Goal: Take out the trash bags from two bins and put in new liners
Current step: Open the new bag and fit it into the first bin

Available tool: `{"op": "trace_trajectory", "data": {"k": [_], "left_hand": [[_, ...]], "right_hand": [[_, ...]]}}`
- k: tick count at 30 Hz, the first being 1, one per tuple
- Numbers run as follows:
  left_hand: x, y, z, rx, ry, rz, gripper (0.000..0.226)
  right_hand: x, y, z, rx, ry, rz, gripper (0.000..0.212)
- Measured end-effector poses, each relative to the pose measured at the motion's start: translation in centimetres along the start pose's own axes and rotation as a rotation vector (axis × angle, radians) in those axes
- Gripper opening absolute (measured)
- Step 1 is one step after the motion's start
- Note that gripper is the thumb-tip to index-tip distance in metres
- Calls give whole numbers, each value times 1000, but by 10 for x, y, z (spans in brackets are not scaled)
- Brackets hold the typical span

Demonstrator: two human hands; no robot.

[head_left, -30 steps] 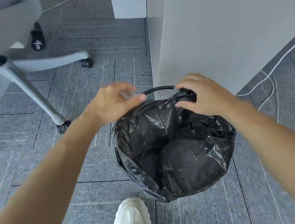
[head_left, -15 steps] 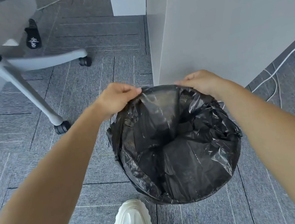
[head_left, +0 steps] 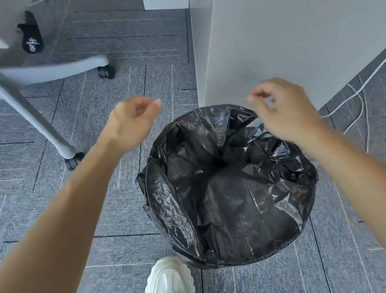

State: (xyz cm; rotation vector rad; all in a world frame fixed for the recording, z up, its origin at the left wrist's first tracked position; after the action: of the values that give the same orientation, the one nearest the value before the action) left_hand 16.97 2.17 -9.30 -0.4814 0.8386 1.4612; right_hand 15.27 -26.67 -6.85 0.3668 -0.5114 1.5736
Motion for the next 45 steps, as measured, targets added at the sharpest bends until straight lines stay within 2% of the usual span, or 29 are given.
{"op": "trace_trajectory", "data": {"k": [2, 3, 5, 6, 7, 8, 11, 14, 16, 18, 21, 22, 24, 25, 27, 28, 30, 33, 34, 36, 38, 39, 40, 42, 44, 45], "left_hand": [[-36, 9, -3, -94, -222, -272, 32], [-56, 16, -11, -108, -301, -447, 28], [-78, 26, -33, -1, -371, -702, 21], [-80, 28, -43, 81, -391, -735, 21], [-81, 29, -52, 145, -416, -730, 22], [-82, 30, -57, 181, -441, -708, 23], [-82, 29, -62, 283, -483, -582, 26], [-91, 30, -58, 357, -393, -471, 30], [-95, 28, -59, 376, -403, -445, 26], [-94, 27, -70, 472, -519, -409, 24], [-83, 35, -106, 671, -770, -402, 17], [-77, 42, -118, 754, -875, -384, 23], [-54, 62, -142, 999, -1122, -305, 49], [-41, 73, -149, 1139, -1235, -254, 60], [-24, 87, -156, 1302, -1374, -196, 63], [-20, 89, -158, 1313, -1394, -193, 61], [-18, 90, -156, 1317, -1400, -198, 61], [-13, 85, -150, 1312, -1368, -118, 57], [-15, 79, -149, 1267, -1318, -140, 49], [-29, 65, -148, 1064, -1184, -266, 27], [-40, 57, -151, 922, -1198, -381, 23], [-40, 59, -153, 951, -1267, -384, 29], [-34, 64, -155, 1041, -1351, -338, 35], [-15, 78, -156, 1264, -1480, -192, 30], [-4, 85, -151, 1344, -1502, -138, 25], [-4, 85, -148, 1339, -1480, -139, 30]], "right_hand": [[32, 26, -1, -72, 186, 302, 19], [47, 40, -8, -13, 218, 403, 19], [57, 61, -35, 388, 255, 401, 22], [53, 71, -48, 593, 322, 344, 23], [46, 80, -57, 751, 415, 293, 24], [43, 86, -61, 830, 491, 268, 29], [44, 101, -56, 939, 588, 208, 53], [50, 114, -53, 1037, 521, 202, 59], [49, 108, -46, 1005, 481, 179, 64], [44, 86, -36, 880, 486, 129, 64], [44, 63, -41, 762, 470, 107, 51], [47, 65, -52, 807, 499, 118, 41], [44, 85, -85, 1034, 588, 117, 29], [40, 98, -99, 1167, 654, 116, 33], [31, 120, -112, 1400, 780, 141, 42], [30, 127, -113, 1470, 822, 174, 40], [27, 132, -110, 1464, 856, 175, 29], [28, 117, -95, 1179, 838, 97, 19], [33, 108, -89, 1038, 858, 128, 25], [38, 98, -84, 892, 896, 232, 34], [33, 95, -86, 942, 968, 239, 42], [26, 96, -87, 1010, 998, 179, 45], [21, 98, -87, 1073, 1006, 98, 46], [14, 107, -88, 1174, 1043, 28, 48], [17, 120, -89, 1280, 1135, 72, 50], [20, 125, -91, 1308, 1139, 96, 49]]}}
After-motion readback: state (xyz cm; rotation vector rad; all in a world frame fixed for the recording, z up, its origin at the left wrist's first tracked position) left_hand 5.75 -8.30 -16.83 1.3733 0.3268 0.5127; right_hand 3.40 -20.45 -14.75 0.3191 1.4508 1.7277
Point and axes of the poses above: each hand's wrist, its own y-axis away from the middle knuckle, its own z-axis out of the back of the hand, x = y × z, the point moved 6 cm from there along -y, towards the middle knuckle, and after that the axes turned 3 degrees about -z, right-handed, at the moved point
